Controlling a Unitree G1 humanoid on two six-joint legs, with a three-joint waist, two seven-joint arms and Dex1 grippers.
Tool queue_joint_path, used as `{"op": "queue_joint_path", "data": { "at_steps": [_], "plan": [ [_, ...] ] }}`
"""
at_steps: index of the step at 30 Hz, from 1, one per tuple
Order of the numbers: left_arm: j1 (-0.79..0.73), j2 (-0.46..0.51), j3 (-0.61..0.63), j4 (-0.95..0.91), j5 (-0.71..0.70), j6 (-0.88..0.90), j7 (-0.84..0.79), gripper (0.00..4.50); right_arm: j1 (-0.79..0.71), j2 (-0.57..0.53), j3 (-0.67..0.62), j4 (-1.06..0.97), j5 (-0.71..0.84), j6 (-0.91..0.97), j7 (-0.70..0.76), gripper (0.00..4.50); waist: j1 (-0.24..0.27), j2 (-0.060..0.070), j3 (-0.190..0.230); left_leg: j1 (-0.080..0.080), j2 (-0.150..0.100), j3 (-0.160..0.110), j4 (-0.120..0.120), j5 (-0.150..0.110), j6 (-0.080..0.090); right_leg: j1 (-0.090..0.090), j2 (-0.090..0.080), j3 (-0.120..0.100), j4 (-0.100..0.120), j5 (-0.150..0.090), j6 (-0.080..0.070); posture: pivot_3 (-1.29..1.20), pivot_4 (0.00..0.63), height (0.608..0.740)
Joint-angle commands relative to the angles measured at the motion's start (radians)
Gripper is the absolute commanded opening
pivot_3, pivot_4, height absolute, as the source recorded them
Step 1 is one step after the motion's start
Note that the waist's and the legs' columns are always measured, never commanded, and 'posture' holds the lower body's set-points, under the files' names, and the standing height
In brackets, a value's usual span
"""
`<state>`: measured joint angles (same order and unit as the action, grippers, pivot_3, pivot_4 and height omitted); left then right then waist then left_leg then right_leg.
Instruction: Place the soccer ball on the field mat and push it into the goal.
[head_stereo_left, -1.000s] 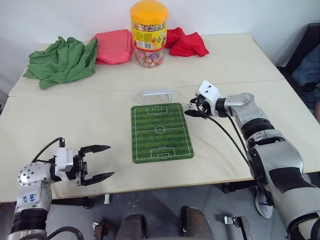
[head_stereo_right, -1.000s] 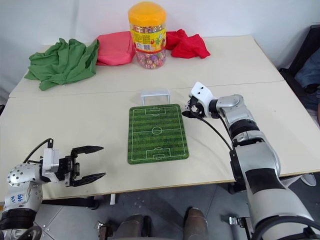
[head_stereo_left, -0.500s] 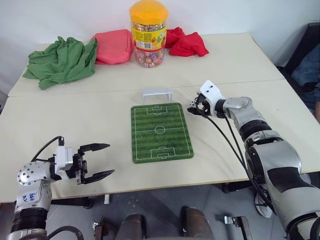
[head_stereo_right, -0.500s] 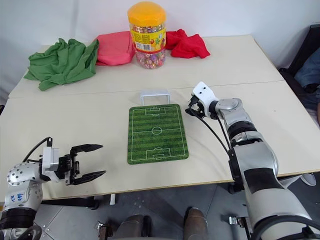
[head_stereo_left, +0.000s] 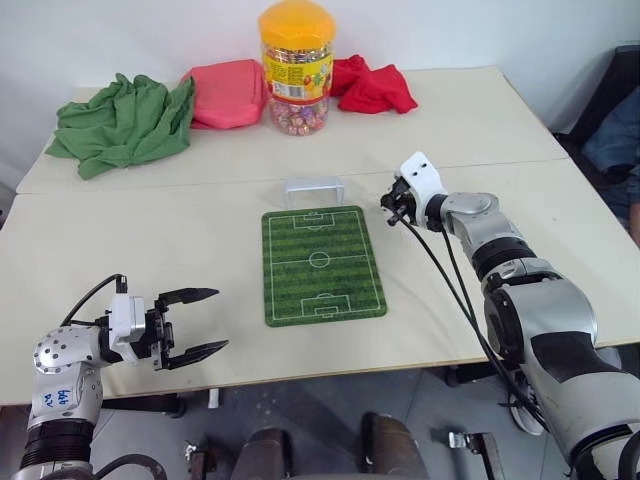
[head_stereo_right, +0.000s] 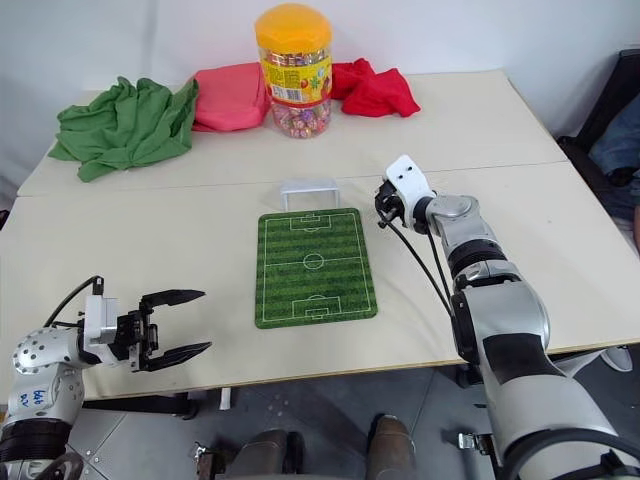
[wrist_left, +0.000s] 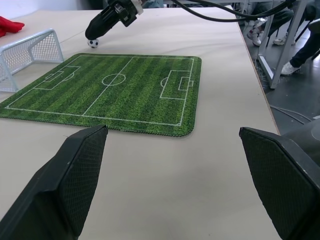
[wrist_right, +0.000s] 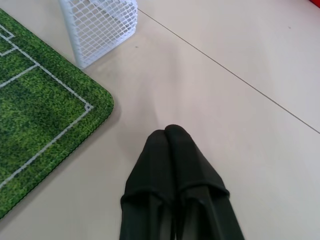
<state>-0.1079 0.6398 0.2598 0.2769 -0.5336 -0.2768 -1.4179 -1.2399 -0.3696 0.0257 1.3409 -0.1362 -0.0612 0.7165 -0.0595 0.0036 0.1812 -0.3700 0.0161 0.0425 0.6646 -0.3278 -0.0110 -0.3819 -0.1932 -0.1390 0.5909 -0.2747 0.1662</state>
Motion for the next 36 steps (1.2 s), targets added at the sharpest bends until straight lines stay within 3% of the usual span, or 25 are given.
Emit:
{"op": "queue_joint_path", "data": {
  "at_steps": [1, 22, 25, 36],
  "plan": [
    [0.002, 0.007, 0.023, -0.029, -0.019, -0.007, 0.005, 4.50, -0.013, -0.019, -0.020, -0.019, 0.012, -0.007, 0.030, 0.05, -0.001, 0.000, 0.000, 0.000, 0.000, 0.000, 0.000, 0.000, 0.000, 0.000, 0.000, 0.000, 0.000, 0.000, 0.000, 0.00, 0.150, 0.740],
    [-0.042, 0.002, 0.016, 0.016, -0.014, -0.019, -0.010, 4.50, -0.031, -0.043, -0.047, -0.082, 0.052, -0.060, 0.245, 0.05, -0.002, 0.000, 0.000, 0.000, 0.000, 0.001, 0.000, 0.000, 0.000, -0.001, 0.000, 0.001, 0.000, 0.000, 0.000, 0.00, 0.150, 0.740],
    [-0.047, 0.000, 0.013, 0.021, -0.012, -0.020, -0.010, 4.50, -0.034, -0.047, -0.043, -0.079, 0.045, -0.055, 0.224, 0.58, -0.002, 0.000, 0.000, 0.000, 0.000, 0.001, 0.000, 0.000, 0.000, -0.001, 0.000, 0.001, 0.000, 0.000, 0.000, 0.00, 0.150, 0.740],
    [-0.032, 0.007, 0.026, 0.011, -0.018, -0.018, -0.009, 4.50, -0.030, -0.026, -0.064, -0.045, 0.054, -0.003, 0.038, 4.15, -0.002, 0.000, 0.000, 0.000, 0.000, 0.001, 0.000, 0.000, 0.000, -0.001, 0.000, 0.001, 0.000, 0.000, 0.000, 0.00, 0.150, 0.740]
  ]
}}
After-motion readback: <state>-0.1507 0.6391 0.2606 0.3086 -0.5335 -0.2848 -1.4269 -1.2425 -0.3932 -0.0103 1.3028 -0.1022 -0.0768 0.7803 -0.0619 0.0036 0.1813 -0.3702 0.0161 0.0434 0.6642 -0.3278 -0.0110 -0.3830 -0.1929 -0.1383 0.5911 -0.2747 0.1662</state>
